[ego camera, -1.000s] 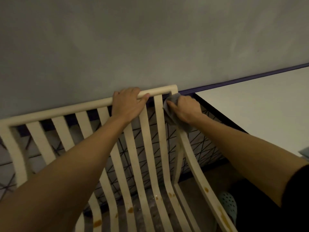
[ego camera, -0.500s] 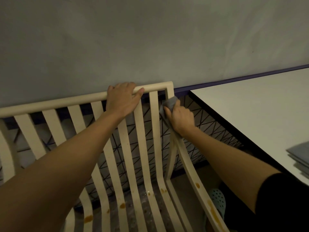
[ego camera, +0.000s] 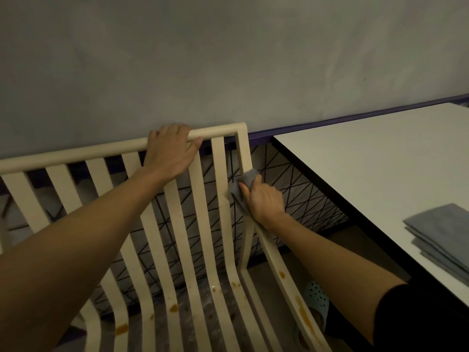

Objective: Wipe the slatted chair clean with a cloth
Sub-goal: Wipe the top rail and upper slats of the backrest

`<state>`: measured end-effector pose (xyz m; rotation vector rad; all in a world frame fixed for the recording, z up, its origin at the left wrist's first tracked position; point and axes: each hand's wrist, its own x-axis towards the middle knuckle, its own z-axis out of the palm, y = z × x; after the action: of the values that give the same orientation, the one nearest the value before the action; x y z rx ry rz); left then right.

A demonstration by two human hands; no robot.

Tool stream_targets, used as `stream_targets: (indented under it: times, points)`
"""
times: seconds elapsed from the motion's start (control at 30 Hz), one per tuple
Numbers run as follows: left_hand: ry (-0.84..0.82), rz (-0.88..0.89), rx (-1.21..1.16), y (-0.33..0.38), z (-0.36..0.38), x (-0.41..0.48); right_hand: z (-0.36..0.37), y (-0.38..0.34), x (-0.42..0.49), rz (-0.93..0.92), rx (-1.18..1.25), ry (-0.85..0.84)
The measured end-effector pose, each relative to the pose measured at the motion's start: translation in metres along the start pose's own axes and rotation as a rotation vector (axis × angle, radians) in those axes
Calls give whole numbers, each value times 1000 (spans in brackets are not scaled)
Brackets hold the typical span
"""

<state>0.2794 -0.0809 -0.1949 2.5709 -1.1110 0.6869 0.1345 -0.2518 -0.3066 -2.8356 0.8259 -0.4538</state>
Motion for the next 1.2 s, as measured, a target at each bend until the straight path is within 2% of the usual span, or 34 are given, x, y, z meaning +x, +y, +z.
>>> stream_targets:
  times: [0.13, 0.3, 1.2]
  points:
    - [-66, 6, 84, 4, -1, -5, 2, 3, -9, 2, -17, -25]
    - [-111, -15, 80, 6, -5, -6, 4, 6, -20, 4, -8, -55]
    - [-141, -74, 64, 15, -11, -9, 19, 22, -40, -15, 12, -136]
